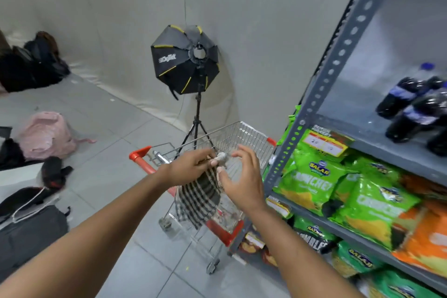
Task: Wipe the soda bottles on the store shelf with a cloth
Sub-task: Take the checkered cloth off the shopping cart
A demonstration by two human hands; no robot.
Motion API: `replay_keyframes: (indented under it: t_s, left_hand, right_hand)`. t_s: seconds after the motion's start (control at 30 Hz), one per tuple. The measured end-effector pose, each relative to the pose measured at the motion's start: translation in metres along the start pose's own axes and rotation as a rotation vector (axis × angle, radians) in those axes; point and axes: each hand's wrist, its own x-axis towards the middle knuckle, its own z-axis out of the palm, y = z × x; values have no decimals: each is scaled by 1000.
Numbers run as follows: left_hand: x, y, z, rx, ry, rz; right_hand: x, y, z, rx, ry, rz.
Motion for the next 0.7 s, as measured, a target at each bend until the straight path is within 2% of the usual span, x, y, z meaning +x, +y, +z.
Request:
replay_keyframes:
  t_s: [0.13,0.23,0.43,0.53,0.6,0.7]
  left_hand:
    - [14,73,-10,-101,-81,236]
    - [36,127,1,-88,-106,358]
    - [78,207,59,-215,-28,305]
    - [91,249,94,-355,43,280]
    - [98,279,116,-512,20,209]
    - [105,317,147,-759,-112,109]
  right_hand:
    - [8,-4,-58,20,-29,-31]
    - [1,0,-117,-81,51,-54]
    - [-31,16,-202,-160,382,58]
    - [-52,25,-230,-220,498,34]
    - [-63,32,-250,-279,503,-7]
    - [-77,44,-281,-320,550,17]
